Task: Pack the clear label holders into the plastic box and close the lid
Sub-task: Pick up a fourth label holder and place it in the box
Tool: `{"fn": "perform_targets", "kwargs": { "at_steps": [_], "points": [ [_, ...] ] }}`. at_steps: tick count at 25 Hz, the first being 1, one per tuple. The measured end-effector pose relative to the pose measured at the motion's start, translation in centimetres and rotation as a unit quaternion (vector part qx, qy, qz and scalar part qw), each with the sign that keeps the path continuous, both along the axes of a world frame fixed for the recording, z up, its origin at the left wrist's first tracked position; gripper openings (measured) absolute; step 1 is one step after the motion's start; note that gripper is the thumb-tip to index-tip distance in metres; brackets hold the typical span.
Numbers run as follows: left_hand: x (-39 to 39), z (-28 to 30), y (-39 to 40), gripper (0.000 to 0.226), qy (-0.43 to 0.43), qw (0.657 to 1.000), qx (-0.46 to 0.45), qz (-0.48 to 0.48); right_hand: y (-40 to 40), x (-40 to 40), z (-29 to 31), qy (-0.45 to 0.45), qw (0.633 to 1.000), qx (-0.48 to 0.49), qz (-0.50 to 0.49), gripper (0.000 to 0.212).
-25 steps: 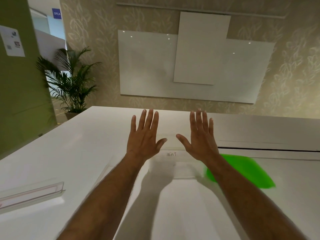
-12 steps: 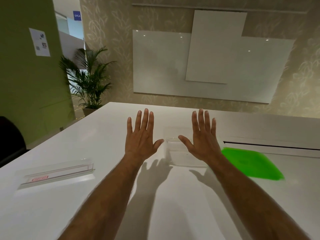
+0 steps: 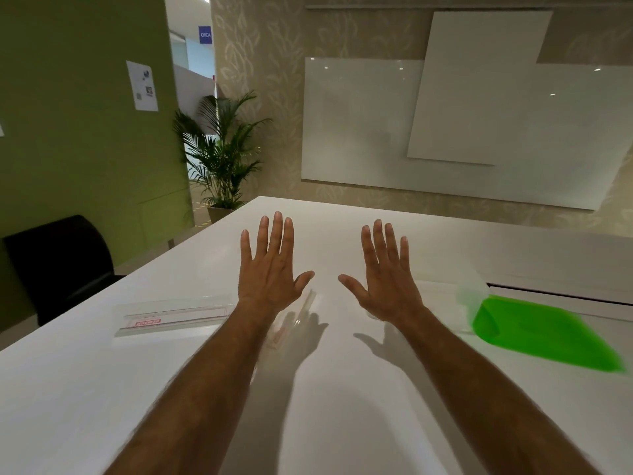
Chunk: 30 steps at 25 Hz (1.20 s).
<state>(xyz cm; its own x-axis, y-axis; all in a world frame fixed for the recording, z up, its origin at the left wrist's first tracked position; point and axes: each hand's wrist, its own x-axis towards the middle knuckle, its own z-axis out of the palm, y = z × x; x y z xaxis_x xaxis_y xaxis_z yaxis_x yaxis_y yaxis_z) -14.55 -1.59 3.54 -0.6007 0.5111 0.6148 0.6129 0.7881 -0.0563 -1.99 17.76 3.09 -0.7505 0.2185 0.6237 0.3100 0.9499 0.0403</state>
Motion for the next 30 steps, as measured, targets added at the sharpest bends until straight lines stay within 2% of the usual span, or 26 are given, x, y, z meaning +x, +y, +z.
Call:
{"fn": "perform_targets", "kwargs": {
  "at_steps": [6,9,12,15,19,23,30],
  "points": [
    [-0.7,-0.6,-2.9,0.102,-0.028,0.999,-0.004,0.024,-3.1,-3.0,-1.3,-0.045,0.994,-0.010,0.103,0.086],
    [-0.2,-0.8,-3.8,0.099,-0.066,0.997,-0.023,0.033,-4.3,-4.2,-2.3,-0.103,0.982,-0.006,0.161,0.072],
    [0.7,-0.9,-3.7,0.088,-0.165,0.986,-0.020,0.026,-4.9,-5.5,-2.8,-0.169,0.962,0.015,0.215,0.054],
    [1.0,-1.1,-3.5,0.064,-0.294,0.954,0.049,-0.009,-5.5,-6.5,-2.9,-0.226,0.945,0.000,0.238,0.045],
    [1.9,-1.4,-3.4,0.038,-0.397,0.915,0.062,-0.039,-5.8,-7.2,-2.6,-0.233,0.942,-0.057,0.236,0.031],
    [2.3,-1.7,-3.4,0.022,-0.415,0.907,0.062,-0.032,-5.5,-7.0,-2.6,-0.234,0.942,-0.078,0.228,0.029],
    [1.9,-1.2,-4.1,0.022,-0.432,0.888,0.134,-0.080,-4.6,-4.3,-2.3,-0.200,0.946,-0.137,0.215,0.035]
  ]
}}
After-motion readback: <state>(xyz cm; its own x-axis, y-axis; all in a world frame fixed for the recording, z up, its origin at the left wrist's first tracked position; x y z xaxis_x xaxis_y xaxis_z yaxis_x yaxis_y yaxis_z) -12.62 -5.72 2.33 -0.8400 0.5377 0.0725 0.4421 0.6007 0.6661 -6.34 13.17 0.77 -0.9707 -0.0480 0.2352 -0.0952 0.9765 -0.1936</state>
